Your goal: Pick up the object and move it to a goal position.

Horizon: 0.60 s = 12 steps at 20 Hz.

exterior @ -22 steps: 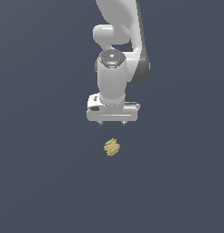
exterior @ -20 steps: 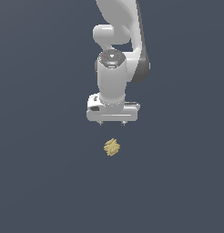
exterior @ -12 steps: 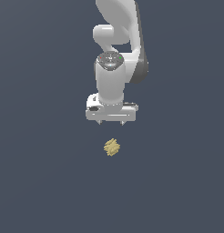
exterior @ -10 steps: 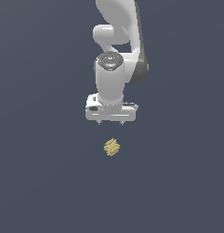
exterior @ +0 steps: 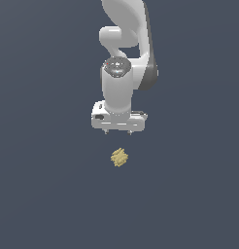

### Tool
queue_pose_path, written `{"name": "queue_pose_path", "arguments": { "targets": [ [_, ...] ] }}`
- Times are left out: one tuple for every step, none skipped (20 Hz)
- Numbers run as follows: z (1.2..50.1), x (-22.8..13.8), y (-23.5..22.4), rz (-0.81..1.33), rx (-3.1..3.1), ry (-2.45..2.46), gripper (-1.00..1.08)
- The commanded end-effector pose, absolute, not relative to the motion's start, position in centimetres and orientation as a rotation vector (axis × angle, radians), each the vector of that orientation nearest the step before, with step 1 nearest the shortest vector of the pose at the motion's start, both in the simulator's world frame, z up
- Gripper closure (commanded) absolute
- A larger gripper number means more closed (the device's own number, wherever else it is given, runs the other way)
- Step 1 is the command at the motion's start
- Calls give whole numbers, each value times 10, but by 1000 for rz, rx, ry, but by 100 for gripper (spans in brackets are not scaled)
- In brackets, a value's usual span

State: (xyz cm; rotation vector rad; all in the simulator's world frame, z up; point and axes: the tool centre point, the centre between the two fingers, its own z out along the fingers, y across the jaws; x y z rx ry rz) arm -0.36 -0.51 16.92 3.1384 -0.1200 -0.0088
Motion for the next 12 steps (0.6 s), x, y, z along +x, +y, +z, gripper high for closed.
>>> {"name": "queue_pose_path", "arguments": {
  "targets": [
    [167, -2, -5, -9, 3137, -164, -92],
    [166, -1, -5, -9, 3136, -187, -92],
    [164, 0, -5, -9, 3135, -211, -92],
    [163, 1, -5, -9, 3134, -238, -92],
    [161, 3, -5, -10, 3132, -267, -92],
    [160, 4, -4, -10, 3130, -298, -92],
    [158, 5, -4, -10, 3127, -331, -92],
    [156, 7, -4, -10, 3123, -366, -92],
    [154, 9, -4, -10, 3119, -403, -92],
    [152, 10, -4, -10, 3114, -443, -92],
    [150, 12, -4, -10, 3108, -485, -92],
    [147, 14, -3, -10, 3102, -528, -92]
  ]
}}
